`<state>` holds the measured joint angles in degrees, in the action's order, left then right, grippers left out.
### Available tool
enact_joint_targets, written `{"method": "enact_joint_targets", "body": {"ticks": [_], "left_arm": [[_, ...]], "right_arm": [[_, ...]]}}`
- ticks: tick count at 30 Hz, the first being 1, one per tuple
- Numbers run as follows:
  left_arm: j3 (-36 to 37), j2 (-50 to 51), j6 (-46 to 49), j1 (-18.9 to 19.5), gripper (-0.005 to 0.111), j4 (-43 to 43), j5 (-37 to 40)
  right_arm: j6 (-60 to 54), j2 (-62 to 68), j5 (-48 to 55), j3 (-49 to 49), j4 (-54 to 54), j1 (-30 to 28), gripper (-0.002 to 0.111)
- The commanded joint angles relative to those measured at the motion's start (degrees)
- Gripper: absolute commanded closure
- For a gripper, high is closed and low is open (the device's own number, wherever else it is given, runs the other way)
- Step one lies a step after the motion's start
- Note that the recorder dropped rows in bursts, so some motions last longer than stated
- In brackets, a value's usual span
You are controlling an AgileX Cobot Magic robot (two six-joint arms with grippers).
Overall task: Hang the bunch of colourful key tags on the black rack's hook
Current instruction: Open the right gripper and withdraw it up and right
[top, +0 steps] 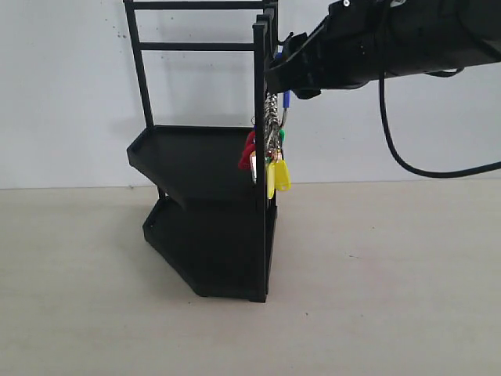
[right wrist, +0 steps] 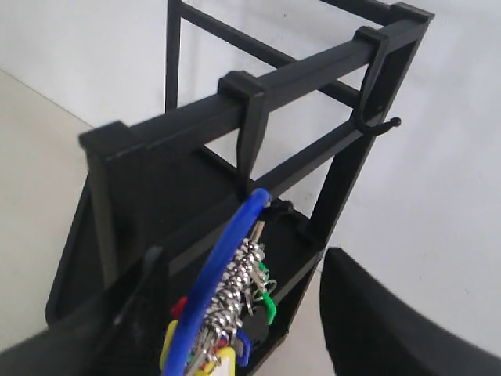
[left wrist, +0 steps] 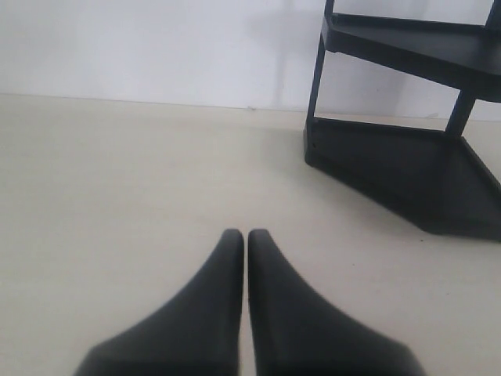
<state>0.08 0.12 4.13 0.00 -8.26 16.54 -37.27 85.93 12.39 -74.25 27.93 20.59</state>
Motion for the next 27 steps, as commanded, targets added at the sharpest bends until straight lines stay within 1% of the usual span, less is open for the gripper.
{"method": "enact_joint_targets", "body": {"ticks": [1,2,5,8,11,12,13,14,15,16,21,27], "left_arm": [[-0.08,-0.12,0.2,-0.06,0.102,0.18,-0.24],[-0.08,-0.12,0.2,-0.06,0.102,0.18,-0.24],[-0.08,-0.12,0.2,-0.06,0.102,0.18,-0.24],[-0.08,-0.12,0.2,-0.06,0.102,0.18,-0.24],[-0.08,-0.12,0.2,-0.06,0.102,0.18,-0.24],[-0.08,-0.12,0.2,-0.06,0.102,0.18,-0.24],[-0.08,-0.12,0.2,-0.06,0.102,0.18,-0.24],[-0.08,-0.12,0.2,-0.06,0.102,0.18,-0.24],[-0.08,-0.12,0.2,-0.06,0.102,0.18,-0.24],[-0.08,-0.12,0.2,-0.06,0.102,0.18,-0.24],[-0.08,-0.12,0.2,-0.06,0.102,0.18,-0.24],[-0.08,-0.12,0.2,-0.06,0.102,0.18,-0.24]], "right_arm": [[0.2,-4.77,1.23,-0.57,-0.92,-0.06,0.054],[1.06,-6.02,1.93,-0.57,-1.94,-0.51,0.054],[8.39,-10.57,7.38,-0.47,-7.33,-4.74,0.054],[18.59,-13.81,15.83,-0.47,-15.19,-10.35,0.054],[24.87,-15.82,24.86,-0.47,-17.44,-14.98,0.056],[25.21,-16.17,27.12,-0.47,-17.67,-15.93,0.06],[25.09,-16.29,29.41,-0.47,-17.93,-16.78,0.07],[24.75,-16.57,31.26,-0.37,-18.09,-17.22,0.083],[24.32,-16.57,32.46,-0.37,-18.58,-17.21,0.099],[23.78,-16.57,32.9,-0.37,-18.87,-17.21,0.108],[23.85,-16.57,33.14,-0.37,-18.87,-17.21,0.107],[26.5,-16.7,33.31,-0.37,-17.86,-17.21,0.107]]}}
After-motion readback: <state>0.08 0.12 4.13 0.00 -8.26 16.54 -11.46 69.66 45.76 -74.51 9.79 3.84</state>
